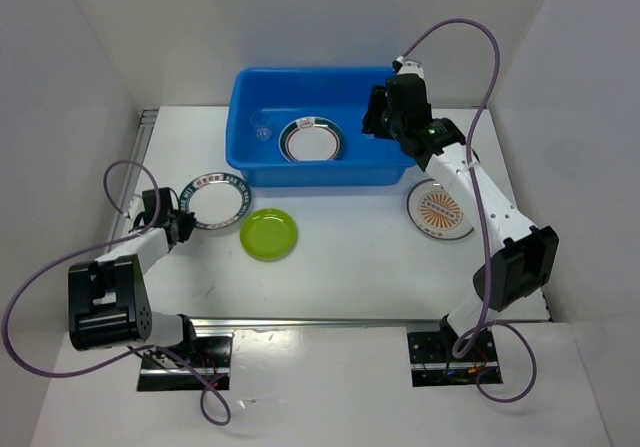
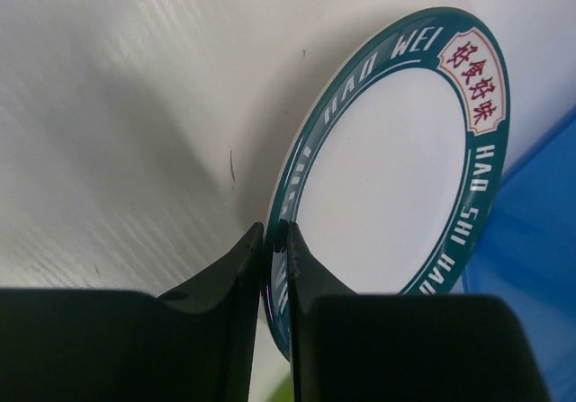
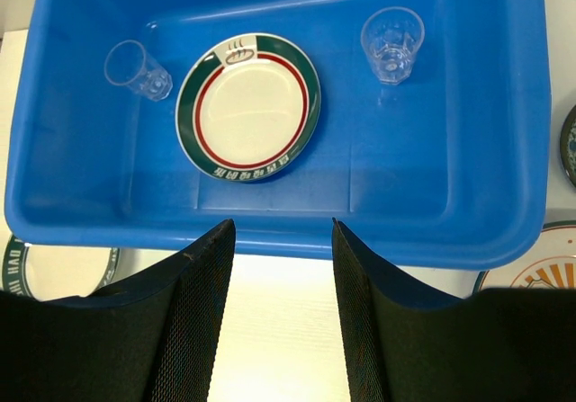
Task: Place the mixed dishes into the plastic bin
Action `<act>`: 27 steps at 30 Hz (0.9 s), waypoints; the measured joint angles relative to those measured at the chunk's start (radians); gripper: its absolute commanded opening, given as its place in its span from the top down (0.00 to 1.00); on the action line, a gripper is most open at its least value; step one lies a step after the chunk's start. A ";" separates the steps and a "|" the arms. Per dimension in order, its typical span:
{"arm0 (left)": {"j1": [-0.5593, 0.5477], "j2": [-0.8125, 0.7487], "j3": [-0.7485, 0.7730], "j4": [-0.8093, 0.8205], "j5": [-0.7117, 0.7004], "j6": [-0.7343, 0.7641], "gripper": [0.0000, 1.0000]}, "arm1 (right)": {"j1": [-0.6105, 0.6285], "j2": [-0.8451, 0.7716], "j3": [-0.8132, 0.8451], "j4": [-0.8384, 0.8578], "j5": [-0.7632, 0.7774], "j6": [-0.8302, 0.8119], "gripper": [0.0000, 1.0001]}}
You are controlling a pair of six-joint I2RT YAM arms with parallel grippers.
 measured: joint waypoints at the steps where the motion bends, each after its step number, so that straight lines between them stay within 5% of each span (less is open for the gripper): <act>1: -0.001 -0.012 0.000 -0.012 -0.001 -0.009 1.00 | 0.000 -0.003 -0.001 0.000 0.000 -0.001 0.47; 18: -0.006 -0.099 0.349 -0.333 -0.101 0.106 1.00 | 0.000 -0.010 -0.034 -0.008 -0.024 -0.010 0.47; 27: -0.048 -0.065 0.728 -0.428 -0.164 0.292 1.00 | 0.000 -0.010 -0.040 -0.006 -0.038 -0.010 0.47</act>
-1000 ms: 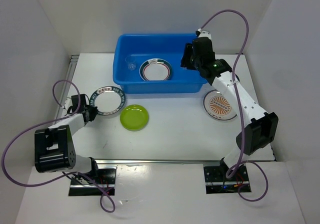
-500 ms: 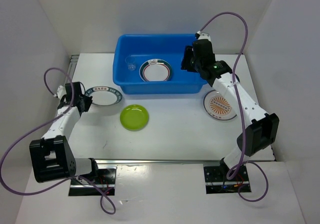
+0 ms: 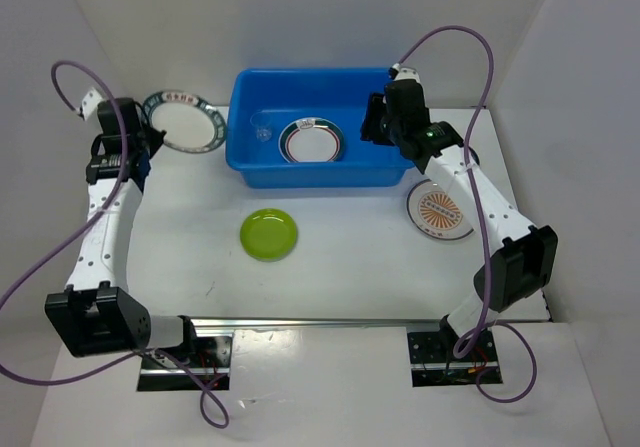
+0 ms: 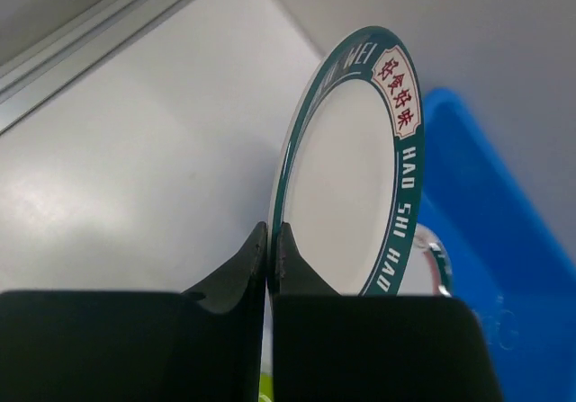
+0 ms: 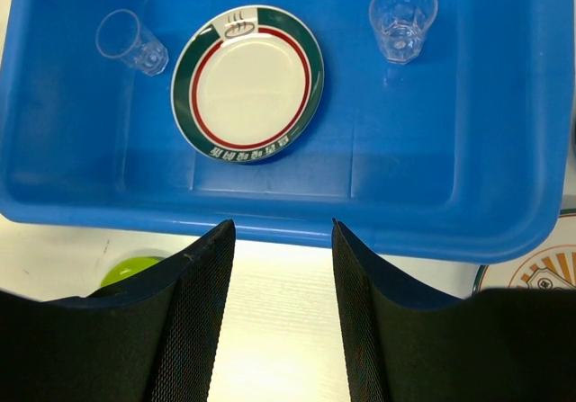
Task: Place the mixed dishes into the plastic bin
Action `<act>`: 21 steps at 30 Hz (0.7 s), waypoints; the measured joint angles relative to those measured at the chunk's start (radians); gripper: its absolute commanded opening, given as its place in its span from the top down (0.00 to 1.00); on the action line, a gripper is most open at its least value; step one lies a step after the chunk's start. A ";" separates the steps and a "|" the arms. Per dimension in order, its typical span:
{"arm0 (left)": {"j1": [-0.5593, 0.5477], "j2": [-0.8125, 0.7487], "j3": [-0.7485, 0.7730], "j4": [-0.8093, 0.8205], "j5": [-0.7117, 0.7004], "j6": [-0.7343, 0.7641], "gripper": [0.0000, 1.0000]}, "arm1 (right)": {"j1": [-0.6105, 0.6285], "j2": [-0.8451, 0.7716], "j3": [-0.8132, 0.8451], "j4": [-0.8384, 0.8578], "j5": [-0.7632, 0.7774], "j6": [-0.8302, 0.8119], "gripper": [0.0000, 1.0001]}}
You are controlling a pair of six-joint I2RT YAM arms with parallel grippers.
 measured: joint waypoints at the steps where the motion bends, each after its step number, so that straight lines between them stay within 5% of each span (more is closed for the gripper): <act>1: -0.014 0.011 0.044 0.006 0.002 0.014 1.00 | 0.000 0.000 -0.003 0.000 -0.002 0.000 0.47; 10: -0.237 0.156 0.349 0.035 0.011 0.118 1.00 | 0.000 0.000 -0.008 -0.001 -0.004 0.000 0.47; 21: -0.477 0.461 0.415 0.171 0.151 0.132 1.00 | -0.013 0.016 -0.008 0.002 0.024 -0.005 0.47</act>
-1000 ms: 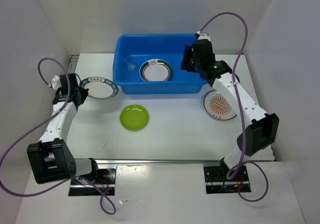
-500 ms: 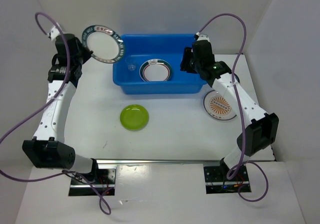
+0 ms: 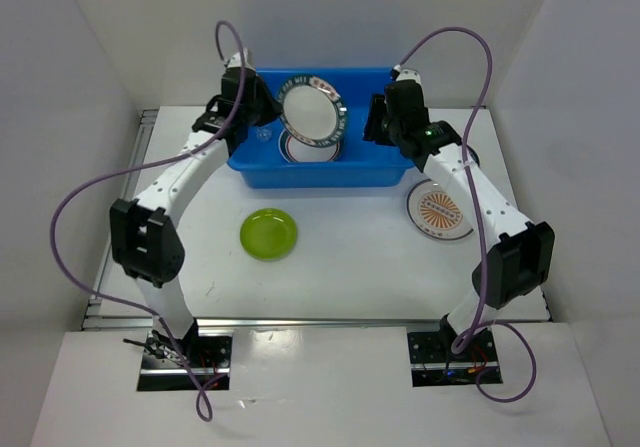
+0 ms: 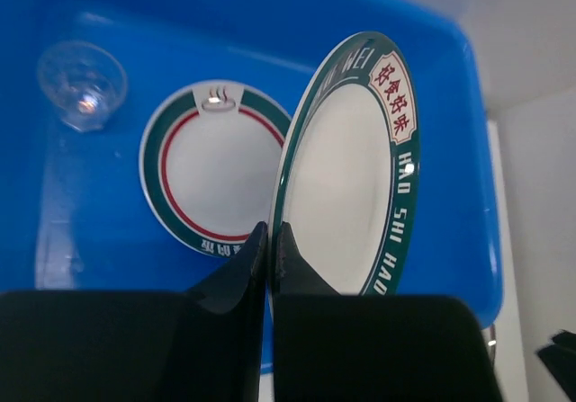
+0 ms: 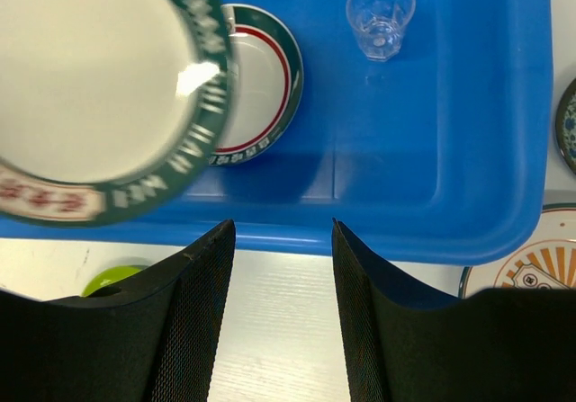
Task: Place the mixed dishes into the plastic bin
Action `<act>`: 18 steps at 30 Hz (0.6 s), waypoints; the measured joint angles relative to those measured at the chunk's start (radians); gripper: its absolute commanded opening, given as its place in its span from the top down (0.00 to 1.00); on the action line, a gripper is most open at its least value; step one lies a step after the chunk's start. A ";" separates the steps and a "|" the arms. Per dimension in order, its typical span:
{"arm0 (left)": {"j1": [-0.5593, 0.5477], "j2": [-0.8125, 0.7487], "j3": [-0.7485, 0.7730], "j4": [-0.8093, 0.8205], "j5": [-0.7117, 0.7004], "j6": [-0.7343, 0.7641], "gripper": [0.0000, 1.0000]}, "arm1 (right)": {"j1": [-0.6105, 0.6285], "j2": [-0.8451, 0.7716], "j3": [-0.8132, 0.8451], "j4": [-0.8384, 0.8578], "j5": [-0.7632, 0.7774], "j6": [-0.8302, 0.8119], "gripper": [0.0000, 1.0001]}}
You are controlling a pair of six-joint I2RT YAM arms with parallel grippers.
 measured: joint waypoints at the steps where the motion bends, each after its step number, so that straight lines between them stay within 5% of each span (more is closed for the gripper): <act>1: -0.009 0.035 0.006 0.006 0.016 0.000 1.00 | -0.003 0.004 0.000 0.000 0.000 -0.001 0.47; 18: 0.037 0.394 0.163 0.093 0.089 -0.076 1.00 | -0.061 0.030 0.000 -0.007 0.015 -0.018 0.47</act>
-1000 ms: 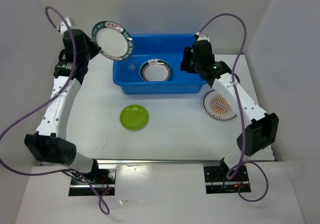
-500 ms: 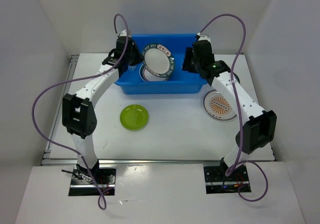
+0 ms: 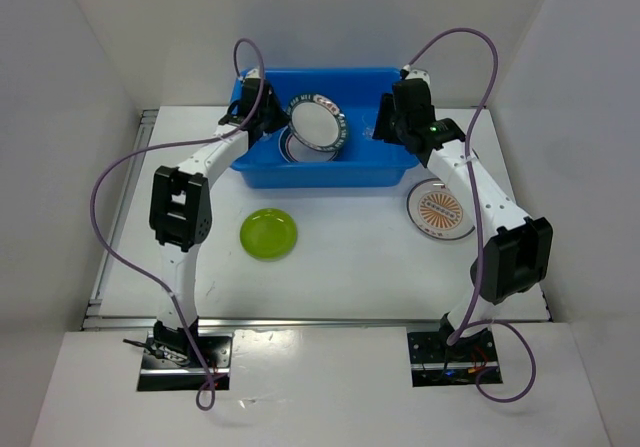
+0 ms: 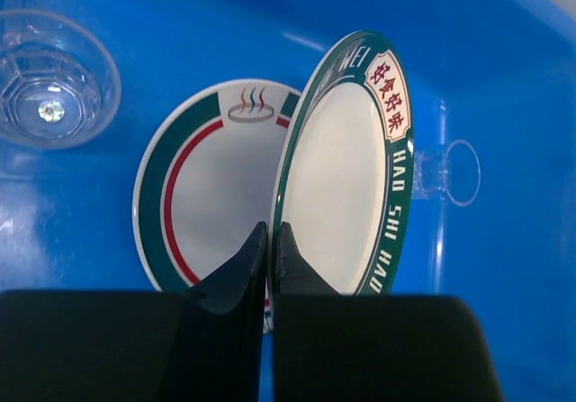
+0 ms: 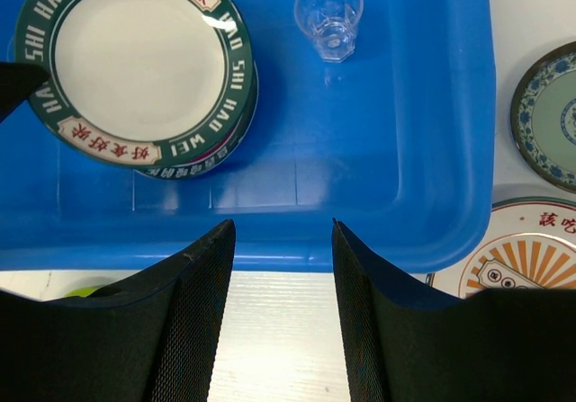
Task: Place the mixed dishes into the plastic bin
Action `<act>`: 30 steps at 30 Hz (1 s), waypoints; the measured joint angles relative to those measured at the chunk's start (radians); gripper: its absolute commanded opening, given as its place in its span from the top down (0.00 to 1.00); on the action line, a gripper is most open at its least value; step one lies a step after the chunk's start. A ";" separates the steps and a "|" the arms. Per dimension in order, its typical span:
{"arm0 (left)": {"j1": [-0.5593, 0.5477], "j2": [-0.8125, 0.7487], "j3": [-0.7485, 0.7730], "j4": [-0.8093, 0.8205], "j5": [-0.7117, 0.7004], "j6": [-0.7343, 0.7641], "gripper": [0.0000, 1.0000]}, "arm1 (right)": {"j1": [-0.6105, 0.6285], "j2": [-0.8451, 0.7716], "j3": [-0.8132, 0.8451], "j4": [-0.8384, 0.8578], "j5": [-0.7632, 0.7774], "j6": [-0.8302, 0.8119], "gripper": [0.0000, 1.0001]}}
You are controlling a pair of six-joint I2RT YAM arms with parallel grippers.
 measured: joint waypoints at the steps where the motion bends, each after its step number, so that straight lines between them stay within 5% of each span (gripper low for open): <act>1: 0.005 0.014 0.012 0.004 0.007 -0.004 1.00 | 0.000 0.000 0.000 0.000 0.000 0.000 0.47; 30: 0.037 0.190 0.078 0.043 0.064 -0.100 1.00 | 0.000 0.010 -0.011 -0.010 0.035 0.001 0.47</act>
